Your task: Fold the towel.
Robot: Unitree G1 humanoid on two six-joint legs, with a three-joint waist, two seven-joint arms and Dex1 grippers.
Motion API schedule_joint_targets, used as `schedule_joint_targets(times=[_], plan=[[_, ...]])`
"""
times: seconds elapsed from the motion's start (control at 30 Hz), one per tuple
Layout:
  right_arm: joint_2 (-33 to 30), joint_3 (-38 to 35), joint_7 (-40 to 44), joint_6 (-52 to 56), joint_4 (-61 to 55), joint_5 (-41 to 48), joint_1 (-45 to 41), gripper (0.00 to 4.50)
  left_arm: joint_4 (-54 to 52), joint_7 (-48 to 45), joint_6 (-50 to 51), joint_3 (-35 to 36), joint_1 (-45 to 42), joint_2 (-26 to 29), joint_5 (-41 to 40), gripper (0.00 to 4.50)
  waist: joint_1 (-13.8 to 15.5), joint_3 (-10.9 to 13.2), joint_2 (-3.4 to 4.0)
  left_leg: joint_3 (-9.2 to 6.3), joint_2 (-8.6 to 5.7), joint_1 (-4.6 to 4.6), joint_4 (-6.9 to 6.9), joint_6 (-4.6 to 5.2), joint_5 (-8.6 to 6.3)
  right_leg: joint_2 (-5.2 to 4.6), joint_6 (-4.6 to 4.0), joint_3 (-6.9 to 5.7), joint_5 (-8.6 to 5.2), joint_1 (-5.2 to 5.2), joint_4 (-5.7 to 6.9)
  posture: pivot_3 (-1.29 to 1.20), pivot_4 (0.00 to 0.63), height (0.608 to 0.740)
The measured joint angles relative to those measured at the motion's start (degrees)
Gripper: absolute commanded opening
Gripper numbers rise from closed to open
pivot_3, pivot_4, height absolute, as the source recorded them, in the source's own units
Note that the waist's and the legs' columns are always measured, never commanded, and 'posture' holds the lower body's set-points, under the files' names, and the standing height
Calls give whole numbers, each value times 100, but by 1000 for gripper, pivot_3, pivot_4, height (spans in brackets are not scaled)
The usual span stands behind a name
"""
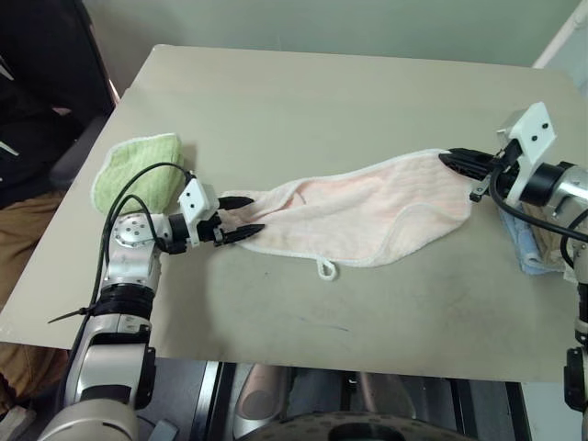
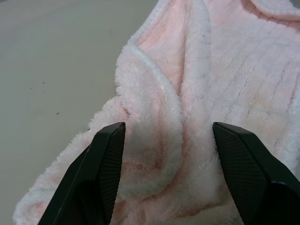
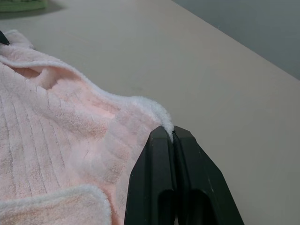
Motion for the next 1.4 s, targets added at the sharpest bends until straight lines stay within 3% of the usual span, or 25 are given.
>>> schedule_joint_targets(times=[0.5,0.9,1.17,1.4], plan=[[-4,0,-3,9,-47,7,0,0,986,241,-982,-25,-398,177,484,3213,-3,0,0,0,-1,0,1,0,-1,0,1,0,1,-1,0,0,150,740],[-13,0,-6,9,-64,5,-1,0,1378,880,-1583,-53,-738,-31,782,3213,1,0,0,0,-1,-2,7,2,-2,0,4,-1,3,-1,0,0,150,740],[-27,0,-9,9,-64,5,-1,0,1304,714,-1749,-183,-731,-26,843,3213,-5,0,0,0,-1,-3,9,2,-2,0,17,-1,11,-1,0,0,150,740],[-47,-7,-25,20,-72,5,4,0,502,225,-1262,-252,-407,-9,553,3213,-12,0,0,0,0,-4,10,3,-4,0,4,-1,3,-1,0,0,150,740]])
